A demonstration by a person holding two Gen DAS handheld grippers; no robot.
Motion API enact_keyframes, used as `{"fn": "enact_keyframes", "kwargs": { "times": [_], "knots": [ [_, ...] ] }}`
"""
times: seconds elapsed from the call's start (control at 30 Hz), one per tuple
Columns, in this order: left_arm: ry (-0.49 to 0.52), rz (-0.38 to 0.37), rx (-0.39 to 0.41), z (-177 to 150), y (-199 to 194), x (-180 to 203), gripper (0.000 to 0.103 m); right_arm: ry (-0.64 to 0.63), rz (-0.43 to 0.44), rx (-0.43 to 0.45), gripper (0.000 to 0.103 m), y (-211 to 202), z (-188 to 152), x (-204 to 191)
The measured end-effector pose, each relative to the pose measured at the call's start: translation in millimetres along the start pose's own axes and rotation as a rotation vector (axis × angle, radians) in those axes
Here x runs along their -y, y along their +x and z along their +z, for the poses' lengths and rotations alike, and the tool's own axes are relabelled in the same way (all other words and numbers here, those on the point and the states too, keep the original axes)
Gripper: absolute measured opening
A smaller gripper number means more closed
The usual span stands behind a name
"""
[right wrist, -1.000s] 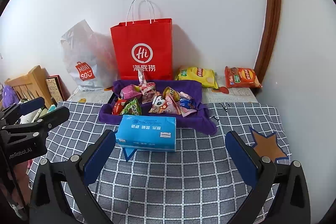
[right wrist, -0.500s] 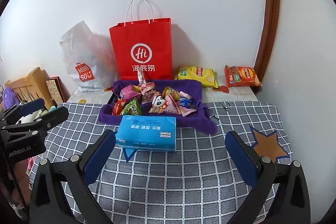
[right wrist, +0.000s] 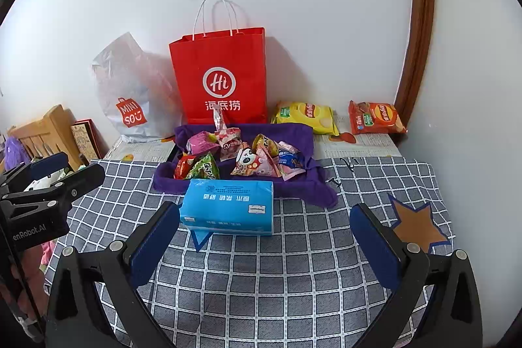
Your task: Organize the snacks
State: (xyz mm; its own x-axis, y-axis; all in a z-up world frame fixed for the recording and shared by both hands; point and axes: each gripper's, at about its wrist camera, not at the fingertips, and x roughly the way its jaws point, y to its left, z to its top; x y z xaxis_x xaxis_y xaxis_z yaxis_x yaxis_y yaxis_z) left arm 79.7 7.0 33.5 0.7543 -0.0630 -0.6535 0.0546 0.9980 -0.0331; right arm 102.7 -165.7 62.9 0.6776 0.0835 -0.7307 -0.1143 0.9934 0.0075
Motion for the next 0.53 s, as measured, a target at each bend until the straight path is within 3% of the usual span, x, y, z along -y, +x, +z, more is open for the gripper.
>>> {"fn": "enact_keyframes", "kwargs": {
  "times": [0.53],
  "knots": [
    [-0.001,0.003,-0.001,0.6,0.3,1.9,0.089,0.009,0.0,0.002,0.102,-1.0,-0.2,3.1]
  ]
}}
